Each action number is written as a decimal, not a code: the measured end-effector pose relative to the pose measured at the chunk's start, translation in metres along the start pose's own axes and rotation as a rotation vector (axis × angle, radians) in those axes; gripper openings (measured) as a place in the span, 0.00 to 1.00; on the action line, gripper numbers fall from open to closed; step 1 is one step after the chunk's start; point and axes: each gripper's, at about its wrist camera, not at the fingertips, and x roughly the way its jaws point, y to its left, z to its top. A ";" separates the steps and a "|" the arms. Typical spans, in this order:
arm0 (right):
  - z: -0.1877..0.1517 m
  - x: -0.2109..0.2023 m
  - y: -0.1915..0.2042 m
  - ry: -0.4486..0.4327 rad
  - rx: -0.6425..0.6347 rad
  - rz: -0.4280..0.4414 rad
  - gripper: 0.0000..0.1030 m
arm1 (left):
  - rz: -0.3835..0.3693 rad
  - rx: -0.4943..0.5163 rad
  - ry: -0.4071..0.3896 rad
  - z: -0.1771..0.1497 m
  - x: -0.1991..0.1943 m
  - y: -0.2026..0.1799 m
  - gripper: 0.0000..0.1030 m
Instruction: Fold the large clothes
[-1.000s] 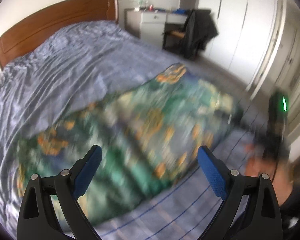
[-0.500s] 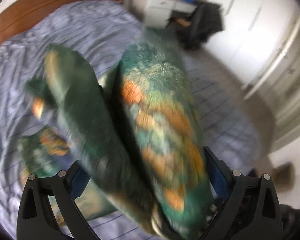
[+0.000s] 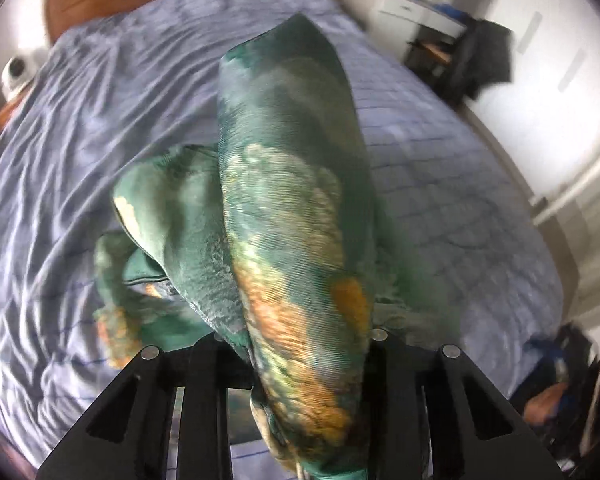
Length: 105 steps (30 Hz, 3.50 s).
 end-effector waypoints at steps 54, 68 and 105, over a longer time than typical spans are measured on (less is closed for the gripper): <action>0.109 0.241 0.004 0.353 0.110 -0.009 0.18 | 0.107 -0.203 -0.091 -0.100 0.057 0.079 0.46; 0.067 0.352 0.003 0.543 0.122 -0.132 0.18 | 0.121 -0.200 -0.086 -0.097 0.062 0.076 0.46; -0.019 0.098 0.072 0.341 0.109 -0.109 0.63 | 0.076 -0.328 -0.196 -0.124 -0.004 0.095 0.94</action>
